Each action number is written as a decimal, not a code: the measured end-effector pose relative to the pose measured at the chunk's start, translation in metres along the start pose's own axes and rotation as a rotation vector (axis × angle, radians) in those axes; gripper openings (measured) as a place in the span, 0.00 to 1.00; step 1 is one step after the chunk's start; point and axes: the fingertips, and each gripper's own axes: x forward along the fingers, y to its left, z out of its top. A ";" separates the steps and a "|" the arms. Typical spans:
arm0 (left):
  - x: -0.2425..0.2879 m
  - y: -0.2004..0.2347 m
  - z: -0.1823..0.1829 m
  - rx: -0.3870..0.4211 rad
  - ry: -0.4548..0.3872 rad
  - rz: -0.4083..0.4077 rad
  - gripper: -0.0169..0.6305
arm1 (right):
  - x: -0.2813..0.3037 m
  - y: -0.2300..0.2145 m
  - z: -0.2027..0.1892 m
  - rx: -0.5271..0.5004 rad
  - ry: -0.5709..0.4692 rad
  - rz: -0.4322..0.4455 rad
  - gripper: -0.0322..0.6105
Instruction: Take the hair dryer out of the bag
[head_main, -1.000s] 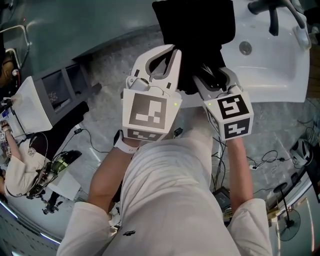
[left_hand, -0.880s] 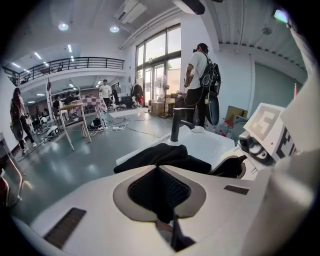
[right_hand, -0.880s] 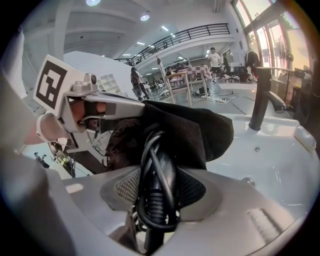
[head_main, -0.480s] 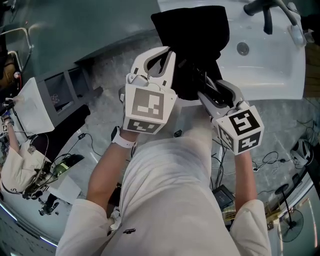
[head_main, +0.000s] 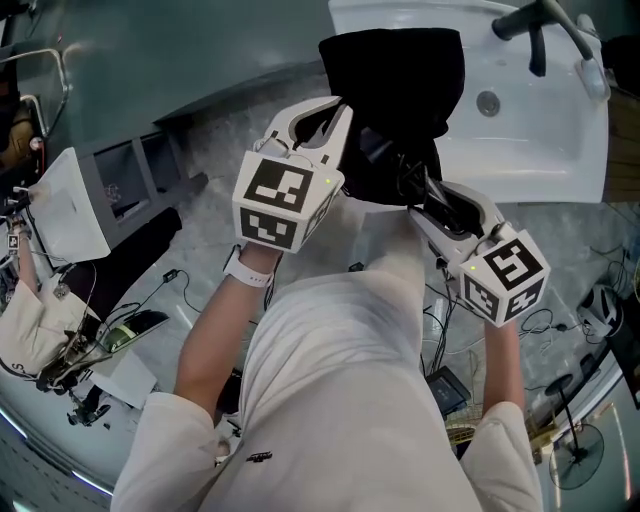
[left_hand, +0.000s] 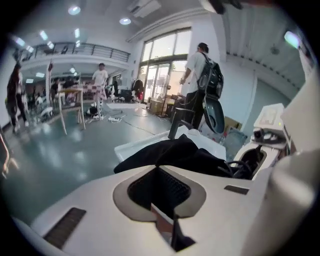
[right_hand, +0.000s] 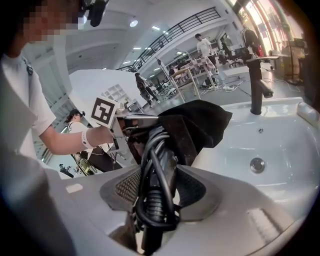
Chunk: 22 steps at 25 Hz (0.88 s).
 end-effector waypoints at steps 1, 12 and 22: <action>0.001 0.001 -0.002 -0.058 -0.002 -0.025 0.05 | -0.002 0.002 -0.001 0.005 -0.003 0.006 0.38; 0.007 0.004 -0.010 -0.192 -0.031 -0.078 0.05 | -0.021 0.023 -0.004 0.025 -0.038 0.068 0.38; 0.008 -0.004 -0.003 -0.278 -0.080 -0.150 0.05 | -0.049 0.046 0.004 0.068 -0.118 0.135 0.38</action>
